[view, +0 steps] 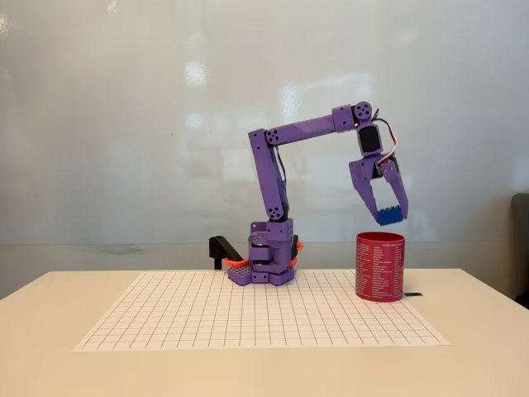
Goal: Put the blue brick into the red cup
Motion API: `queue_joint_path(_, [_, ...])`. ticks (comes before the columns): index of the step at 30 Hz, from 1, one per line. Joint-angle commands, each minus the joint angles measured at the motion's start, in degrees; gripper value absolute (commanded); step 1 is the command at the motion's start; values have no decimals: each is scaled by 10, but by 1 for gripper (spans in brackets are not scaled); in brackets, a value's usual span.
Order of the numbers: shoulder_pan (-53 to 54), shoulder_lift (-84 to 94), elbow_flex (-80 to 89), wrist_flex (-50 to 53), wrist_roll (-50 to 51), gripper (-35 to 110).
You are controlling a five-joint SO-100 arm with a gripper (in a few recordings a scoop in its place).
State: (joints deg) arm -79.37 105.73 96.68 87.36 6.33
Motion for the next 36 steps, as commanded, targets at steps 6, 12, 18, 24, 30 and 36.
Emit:
queue_joint_path(6, [15,29,43,-28,-34,-1])
queue_joint_path(12, [37,48,52,-18,-1,19])
queue_joint_path(18, [40,62,62,-2,-31,40])
queue_joint_path(24, [44,70,62,11,-30,39])
queue_joint_path(30, [89,69,-52,56,-147,0])
queue_joint_path(36, [170,-5,-263,101,-243,0])
